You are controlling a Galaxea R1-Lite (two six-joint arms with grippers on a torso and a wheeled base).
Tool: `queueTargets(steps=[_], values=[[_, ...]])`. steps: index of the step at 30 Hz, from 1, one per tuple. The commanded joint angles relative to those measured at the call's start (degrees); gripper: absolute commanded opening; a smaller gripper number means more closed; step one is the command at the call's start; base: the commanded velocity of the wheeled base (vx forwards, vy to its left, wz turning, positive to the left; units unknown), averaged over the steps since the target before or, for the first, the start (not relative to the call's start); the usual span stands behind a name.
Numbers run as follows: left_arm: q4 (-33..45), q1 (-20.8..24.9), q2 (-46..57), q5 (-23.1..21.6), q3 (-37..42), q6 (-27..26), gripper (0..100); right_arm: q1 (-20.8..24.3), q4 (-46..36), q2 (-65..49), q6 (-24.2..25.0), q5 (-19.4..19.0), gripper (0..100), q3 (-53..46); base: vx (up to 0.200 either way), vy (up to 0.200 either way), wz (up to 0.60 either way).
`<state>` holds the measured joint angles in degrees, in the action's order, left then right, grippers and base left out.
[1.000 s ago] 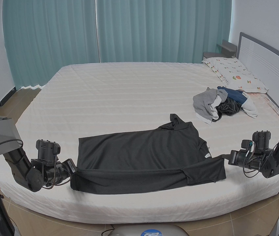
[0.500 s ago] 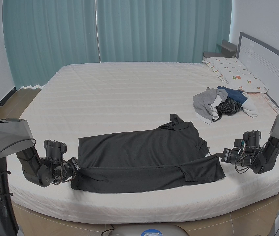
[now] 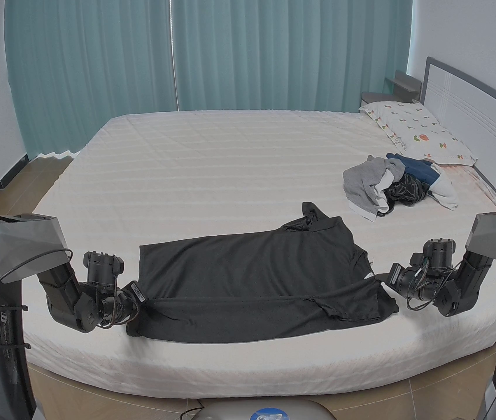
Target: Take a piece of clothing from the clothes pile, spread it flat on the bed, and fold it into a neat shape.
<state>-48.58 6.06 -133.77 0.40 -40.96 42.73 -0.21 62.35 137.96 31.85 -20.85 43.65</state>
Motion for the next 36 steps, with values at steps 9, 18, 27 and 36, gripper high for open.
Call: queueTargets(steps=[9,18,27,36], values=[[-3.98,-0.35,-0.35,-4.09,2.46,1.66,0,0.03,0.31,1.79,1.02,-0.42,0,-0.15,0.000,0.000,0.00],[-6.70,-0.87,-0.35,-4.09,2.38,6.14,100,-0.14,5.41,1.96,4.97,-0.51,100,-0.06,0.000,0.000,0.00],[-13.12,-1.84,-0.18,-4.71,4.84,10.62,100,0.56,10.24,-0.50,14.02,0.19,100,-3.31,0.000,0.000,0.00],[-16.81,-3.69,5.53,-5.68,11.52,10.80,100,3.02,9.45,-6.74,14.29,4.23,100,-7.71,0.000,0.000,0.00]])
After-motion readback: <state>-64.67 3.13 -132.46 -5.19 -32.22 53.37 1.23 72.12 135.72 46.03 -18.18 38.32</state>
